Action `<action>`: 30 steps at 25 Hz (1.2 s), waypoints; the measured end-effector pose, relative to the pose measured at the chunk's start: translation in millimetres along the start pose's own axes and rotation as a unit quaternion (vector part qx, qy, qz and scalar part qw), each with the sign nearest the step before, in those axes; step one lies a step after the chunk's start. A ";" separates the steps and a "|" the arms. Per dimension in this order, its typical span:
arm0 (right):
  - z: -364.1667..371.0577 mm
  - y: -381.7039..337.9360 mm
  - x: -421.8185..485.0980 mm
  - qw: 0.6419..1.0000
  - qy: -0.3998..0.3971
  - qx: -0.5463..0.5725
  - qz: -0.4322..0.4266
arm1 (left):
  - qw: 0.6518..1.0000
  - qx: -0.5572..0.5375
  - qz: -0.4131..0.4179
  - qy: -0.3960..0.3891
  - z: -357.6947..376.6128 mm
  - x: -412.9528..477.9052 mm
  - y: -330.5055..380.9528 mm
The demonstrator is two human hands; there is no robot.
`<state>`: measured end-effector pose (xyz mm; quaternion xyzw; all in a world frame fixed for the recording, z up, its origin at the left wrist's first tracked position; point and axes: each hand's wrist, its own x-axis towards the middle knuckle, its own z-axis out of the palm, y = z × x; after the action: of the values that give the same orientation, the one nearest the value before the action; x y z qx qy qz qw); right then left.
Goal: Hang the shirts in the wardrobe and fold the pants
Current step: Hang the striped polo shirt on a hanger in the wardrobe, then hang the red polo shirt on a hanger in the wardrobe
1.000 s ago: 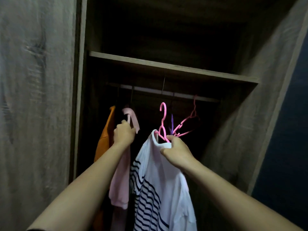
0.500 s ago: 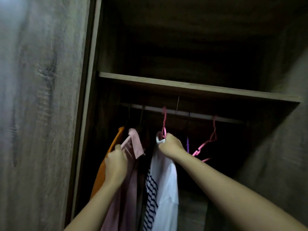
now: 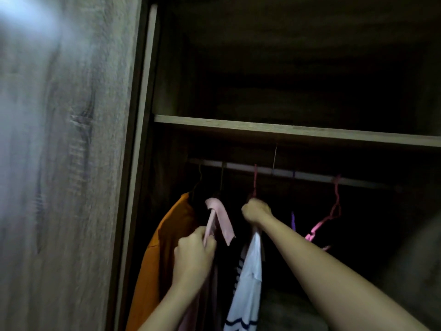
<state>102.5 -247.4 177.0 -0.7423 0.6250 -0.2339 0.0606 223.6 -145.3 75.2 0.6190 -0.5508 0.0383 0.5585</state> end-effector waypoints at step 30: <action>246.1 -206.8 -298.0 0.906 -0.181 0.223 -0.312 | 0.949 0.287 -0.062 -0.112 -327.2 -211.8 -245.4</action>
<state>360.0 31.5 -42.2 -0.8960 0.2716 -0.2354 0.2610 504.6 173.5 -102.3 0.7866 -0.5359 0.0903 0.2930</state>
